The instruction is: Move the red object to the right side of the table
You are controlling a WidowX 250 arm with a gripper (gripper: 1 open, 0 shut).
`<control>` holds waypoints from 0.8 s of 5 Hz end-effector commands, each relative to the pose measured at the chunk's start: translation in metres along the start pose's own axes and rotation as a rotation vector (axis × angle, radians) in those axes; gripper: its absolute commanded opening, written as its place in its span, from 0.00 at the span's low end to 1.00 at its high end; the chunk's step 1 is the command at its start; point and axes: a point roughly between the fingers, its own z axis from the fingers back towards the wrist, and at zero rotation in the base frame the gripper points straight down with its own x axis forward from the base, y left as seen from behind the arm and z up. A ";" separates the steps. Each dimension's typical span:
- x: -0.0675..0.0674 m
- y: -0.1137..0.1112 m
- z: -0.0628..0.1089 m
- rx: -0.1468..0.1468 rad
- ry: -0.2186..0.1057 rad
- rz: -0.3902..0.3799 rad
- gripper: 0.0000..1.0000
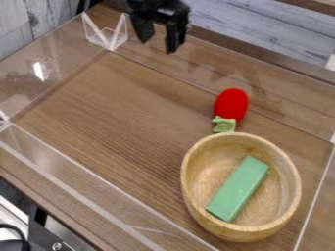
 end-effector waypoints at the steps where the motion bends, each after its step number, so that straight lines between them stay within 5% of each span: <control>1: 0.005 0.017 0.003 0.041 -0.040 0.004 1.00; 2: 0.006 0.024 -0.001 0.057 -0.042 0.000 1.00; 3: 0.012 0.032 0.007 0.078 -0.052 0.027 0.00; 4: 0.016 0.033 0.013 0.091 -0.049 0.059 1.00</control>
